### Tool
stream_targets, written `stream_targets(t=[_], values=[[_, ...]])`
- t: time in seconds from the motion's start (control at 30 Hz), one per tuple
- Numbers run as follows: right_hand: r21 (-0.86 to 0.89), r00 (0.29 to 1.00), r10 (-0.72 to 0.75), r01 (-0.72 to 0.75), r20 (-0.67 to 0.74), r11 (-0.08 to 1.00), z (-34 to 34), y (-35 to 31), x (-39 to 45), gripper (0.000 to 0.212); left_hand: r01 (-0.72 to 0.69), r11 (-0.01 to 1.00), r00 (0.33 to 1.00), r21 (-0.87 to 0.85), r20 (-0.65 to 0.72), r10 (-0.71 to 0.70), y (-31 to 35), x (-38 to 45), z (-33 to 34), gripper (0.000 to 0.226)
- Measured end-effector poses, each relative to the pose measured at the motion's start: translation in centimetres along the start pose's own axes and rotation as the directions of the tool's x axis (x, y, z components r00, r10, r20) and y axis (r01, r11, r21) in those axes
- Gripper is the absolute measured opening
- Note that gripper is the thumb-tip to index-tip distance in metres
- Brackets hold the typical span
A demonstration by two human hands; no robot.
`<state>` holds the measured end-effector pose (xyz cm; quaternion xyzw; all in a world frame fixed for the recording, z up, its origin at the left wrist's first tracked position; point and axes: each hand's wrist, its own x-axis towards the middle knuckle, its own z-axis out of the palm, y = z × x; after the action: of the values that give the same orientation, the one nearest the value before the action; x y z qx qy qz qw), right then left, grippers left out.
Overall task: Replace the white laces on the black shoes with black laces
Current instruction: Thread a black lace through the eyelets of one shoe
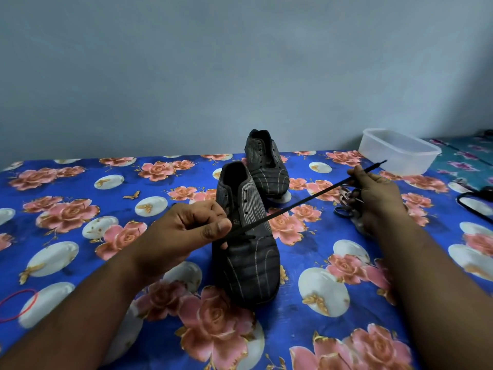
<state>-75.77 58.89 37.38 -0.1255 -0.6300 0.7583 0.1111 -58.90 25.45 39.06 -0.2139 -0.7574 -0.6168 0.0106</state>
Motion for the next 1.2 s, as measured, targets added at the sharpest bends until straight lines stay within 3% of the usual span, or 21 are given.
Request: stream_targets(t=[0.27, 0.33, 0.43, 0.5, 0.6, 0.7, 0.77, 0.93, 1.2], values=[[0.065, 0.988, -0.055, 0.065, -0.148, 0.996, -0.7, -1.4, 0.6, 0.016, 0.060, 0.998, 0.998, -0.035, 0.022, -0.059, 0.2, -0.3, 0.0, 0.041], [0.080, 0.987, -0.138, 0.144, -0.077, 0.986, -0.2, -2.3, -0.5, 0.018, 0.068, 0.997, 0.998, -0.042, -0.007, -0.068, 0.4, -0.2, 0.1, 0.039], [0.142, 0.964, -0.198, 0.173, 0.177, 0.974, 1.9, -3.8, -3.8, 0.018, 0.023, 0.999, 0.995, 0.028, -0.093, -0.020, 0.5, 0.1, 0.3, 0.034], [0.152, 0.907, -0.184, 0.135, 0.379, 0.979, 3.5, -4.1, -6.6, 0.021, -0.009, 0.997, 0.986, 0.077, -0.167, 0.021, 0.5, 0.3, 0.5, 0.027], [0.117, 0.718, -0.141, 0.083, 0.682, 0.990, 5.6, -3.8, -10.8, 0.024, -0.044, 0.994, 0.971, 0.103, -0.231, 0.067, 1.3, 0.4, 1.6, 0.024], [0.049, 0.550, -0.126, 0.153, 0.826, 0.987, 6.6, -3.5, -13.9, 0.022, -0.075, 0.985, 0.957, 0.154, -0.266, 0.114, 1.6, 0.5, 2.3, 0.030], [0.046, 0.481, -0.156, 0.232, 0.863, 0.972, 6.9, -3.1, -15.2, 0.016, -0.085, 0.981, 0.956, 0.175, -0.264, 0.130, 1.5, 0.4, 2.2, 0.034], [0.022, 0.515, -0.168, 0.278, 0.840, 0.960, 7.5, -2.3, -15.6, 0.011, -0.115, 0.950, 0.931, 0.291, -0.302, 0.205, 1.8, 0.5, 2.5, 0.016], [-0.011, 0.572, -0.162, 0.287, 0.804, 0.958, 7.2, -2.3, -14.4, 0.019, -0.047, 0.972, 0.945, 0.232, -0.305, 0.119, 1.3, 0.7, 2.5, 0.015]])
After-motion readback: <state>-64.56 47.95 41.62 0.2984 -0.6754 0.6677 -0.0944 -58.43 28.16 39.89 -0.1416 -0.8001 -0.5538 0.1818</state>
